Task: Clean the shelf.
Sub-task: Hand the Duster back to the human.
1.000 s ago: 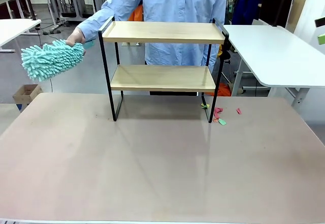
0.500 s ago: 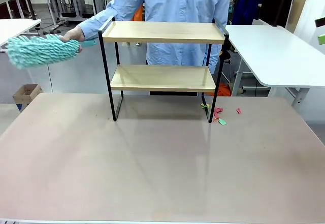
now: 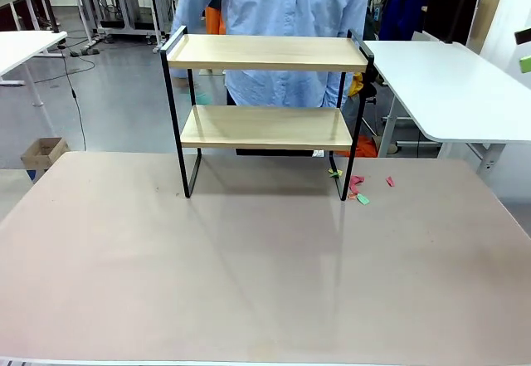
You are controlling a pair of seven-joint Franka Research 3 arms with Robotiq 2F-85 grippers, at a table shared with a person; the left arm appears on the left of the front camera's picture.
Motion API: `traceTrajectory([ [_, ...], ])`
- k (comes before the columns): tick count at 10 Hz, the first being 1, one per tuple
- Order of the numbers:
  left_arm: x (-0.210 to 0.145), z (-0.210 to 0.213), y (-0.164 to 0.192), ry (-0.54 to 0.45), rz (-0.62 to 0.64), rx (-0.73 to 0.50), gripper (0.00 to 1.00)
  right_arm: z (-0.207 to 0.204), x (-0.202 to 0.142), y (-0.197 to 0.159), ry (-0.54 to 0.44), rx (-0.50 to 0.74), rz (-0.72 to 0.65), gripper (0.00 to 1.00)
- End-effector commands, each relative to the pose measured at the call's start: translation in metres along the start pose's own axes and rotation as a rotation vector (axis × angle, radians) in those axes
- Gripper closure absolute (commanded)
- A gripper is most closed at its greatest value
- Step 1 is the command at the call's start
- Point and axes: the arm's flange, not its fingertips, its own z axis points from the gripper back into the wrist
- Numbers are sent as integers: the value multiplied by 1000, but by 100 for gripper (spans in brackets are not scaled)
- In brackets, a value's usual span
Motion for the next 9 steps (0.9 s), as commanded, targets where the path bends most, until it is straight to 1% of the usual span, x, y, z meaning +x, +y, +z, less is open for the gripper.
traceTrajectory([
  [1,-3,1,1,-13,5,-7,0,1,0,-2,-19,1,22,0],
  [9,-3,1,1,-13,5,-7,0,1,0,-2,-19,1,22,0],
])
